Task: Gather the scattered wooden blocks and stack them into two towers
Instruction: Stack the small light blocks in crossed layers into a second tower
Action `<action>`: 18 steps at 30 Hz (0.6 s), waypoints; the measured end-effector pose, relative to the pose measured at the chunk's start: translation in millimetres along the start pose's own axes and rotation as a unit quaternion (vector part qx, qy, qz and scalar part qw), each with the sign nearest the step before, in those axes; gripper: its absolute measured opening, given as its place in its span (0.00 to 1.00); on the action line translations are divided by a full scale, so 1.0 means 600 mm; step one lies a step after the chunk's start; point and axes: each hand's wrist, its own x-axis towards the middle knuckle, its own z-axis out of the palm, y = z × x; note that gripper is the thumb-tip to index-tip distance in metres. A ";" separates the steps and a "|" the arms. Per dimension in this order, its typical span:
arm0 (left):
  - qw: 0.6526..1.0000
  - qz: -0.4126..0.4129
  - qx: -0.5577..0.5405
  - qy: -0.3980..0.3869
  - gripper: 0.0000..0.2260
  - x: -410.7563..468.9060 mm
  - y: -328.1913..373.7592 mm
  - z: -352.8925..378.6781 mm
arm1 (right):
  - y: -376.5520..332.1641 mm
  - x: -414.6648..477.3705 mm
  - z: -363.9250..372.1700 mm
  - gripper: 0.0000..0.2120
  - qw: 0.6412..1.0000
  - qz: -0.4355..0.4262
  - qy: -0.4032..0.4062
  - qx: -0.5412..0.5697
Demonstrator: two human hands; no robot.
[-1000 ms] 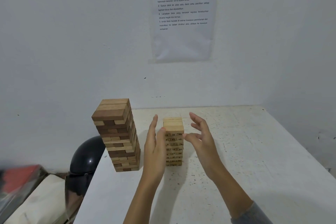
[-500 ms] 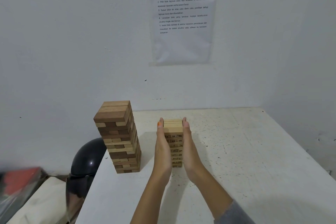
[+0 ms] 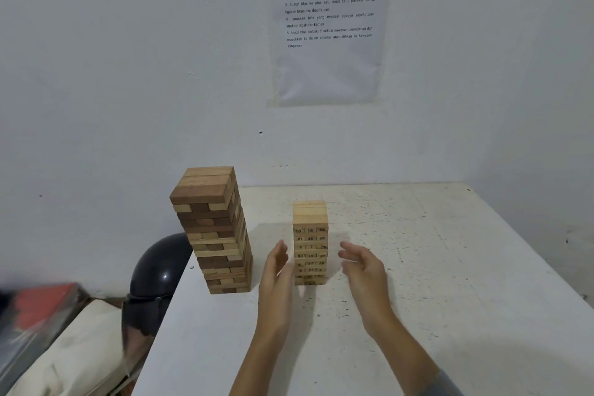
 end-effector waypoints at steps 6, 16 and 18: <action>0.982 0.064 0.175 -0.003 0.27 0.009 -0.050 -0.006 | 0.045 -0.010 0.014 0.24 0.983 -0.080 -0.054 -0.157; 0.988 0.090 0.120 0.040 0.18 0.035 -0.083 -0.006 | 0.055 -0.002 0.031 0.20 0.968 -0.154 -0.047 -0.194; 0.987 0.097 0.118 0.045 0.17 0.036 -0.085 -0.006 | 0.058 -0.001 0.034 0.19 0.966 -0.169 -0.036 -0.193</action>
